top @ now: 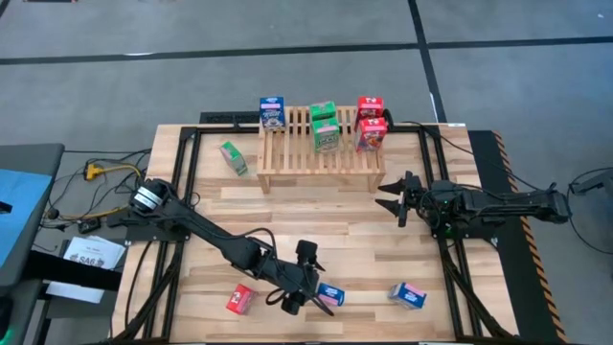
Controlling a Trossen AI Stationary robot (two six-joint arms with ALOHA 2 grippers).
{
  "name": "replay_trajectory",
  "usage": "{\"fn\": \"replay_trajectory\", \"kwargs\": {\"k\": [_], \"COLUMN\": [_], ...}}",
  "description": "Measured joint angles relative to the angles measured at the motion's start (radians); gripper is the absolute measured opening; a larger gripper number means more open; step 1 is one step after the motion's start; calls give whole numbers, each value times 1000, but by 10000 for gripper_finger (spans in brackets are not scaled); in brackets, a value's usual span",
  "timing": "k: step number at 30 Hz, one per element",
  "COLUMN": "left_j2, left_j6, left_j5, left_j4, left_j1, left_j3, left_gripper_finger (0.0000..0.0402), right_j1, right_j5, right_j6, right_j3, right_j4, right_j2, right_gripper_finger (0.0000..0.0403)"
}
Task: Stack cereal on shelf
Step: Put the left blue cereal box on the shelf aligned with the other blue cereal box
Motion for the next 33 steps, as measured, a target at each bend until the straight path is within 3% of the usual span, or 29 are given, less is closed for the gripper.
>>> {"fn": "replay_trajectory", "kwargs": {"k": [33], "left_j2": [49], "left_j6": [-16], "left_j5": [47], "left_j4": [52], "left_j1": [-14], "left_j3": [18], "left_gripper_finger": [302], "right_j1": [0], "right_j5": [-1], "right_j6": [0], "right_j3": [0], "right_j4": [-1], "right_j2": [0], "right_gripper_finger": [266]}}
